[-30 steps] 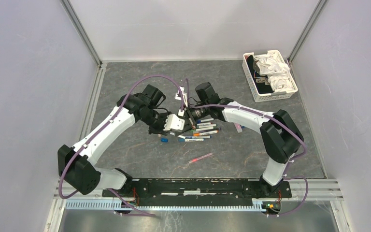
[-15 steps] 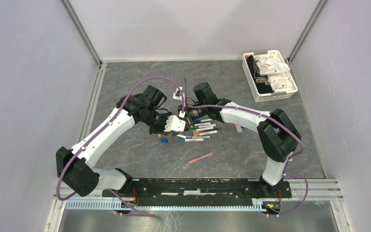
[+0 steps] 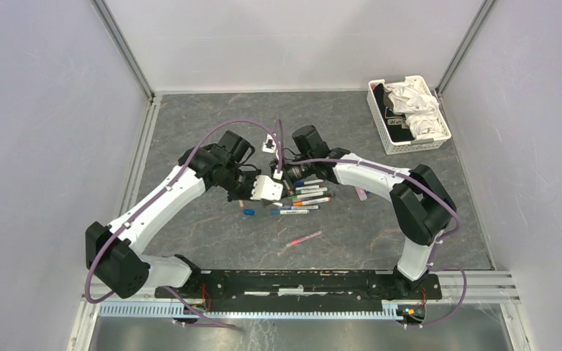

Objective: Open the pen caps

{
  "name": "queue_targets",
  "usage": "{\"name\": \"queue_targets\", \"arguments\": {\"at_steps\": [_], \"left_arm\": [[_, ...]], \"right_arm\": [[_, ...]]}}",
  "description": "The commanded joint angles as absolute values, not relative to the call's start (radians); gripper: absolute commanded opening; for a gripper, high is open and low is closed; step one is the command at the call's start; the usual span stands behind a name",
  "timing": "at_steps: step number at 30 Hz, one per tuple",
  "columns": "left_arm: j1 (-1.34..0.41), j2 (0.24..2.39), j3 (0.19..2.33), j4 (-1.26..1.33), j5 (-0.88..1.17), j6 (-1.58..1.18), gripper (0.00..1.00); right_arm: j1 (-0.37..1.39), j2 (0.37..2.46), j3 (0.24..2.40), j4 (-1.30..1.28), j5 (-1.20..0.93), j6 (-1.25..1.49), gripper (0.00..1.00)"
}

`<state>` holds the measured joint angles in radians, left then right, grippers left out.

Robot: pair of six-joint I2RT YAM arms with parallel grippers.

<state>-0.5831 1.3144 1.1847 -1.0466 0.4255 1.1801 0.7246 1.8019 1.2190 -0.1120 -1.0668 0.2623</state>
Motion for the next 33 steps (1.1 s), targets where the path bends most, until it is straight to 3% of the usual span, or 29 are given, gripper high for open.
{"name": "queue_targets", "arguments": {"at_steps": [1,10,16,26,33], "left_arm": [[-0.550,1.299,1.177,-0.997,0.286,1.223,0.02],[-0.341,1.296,1.174,-1.016,0.272,1.380,0.02],[-0.308,1.298,1.116,-0.945,0.252,1.389,0.02],[-0.347,1.379,1.067,-0.786,0.454,1.103,0.02],[-0.438,1.510,1.002,-0.636,0.328,1.004,0.02]], "right_arm": [[0.727,1.781,1.275,-0.210,-1.032,0.219,0.00],[0.660,1.710,1.197,-0.329,-0.957,0.118,0.00],[0.568,1.624,1.183,-0.421,-0.881,0.041,0.00],[0.289,1.546,1.114,-0.389,-0.187,0.111,0.00],[0.197,1.544,1.006,-0.266,0.021,0.144,0.00]]}}
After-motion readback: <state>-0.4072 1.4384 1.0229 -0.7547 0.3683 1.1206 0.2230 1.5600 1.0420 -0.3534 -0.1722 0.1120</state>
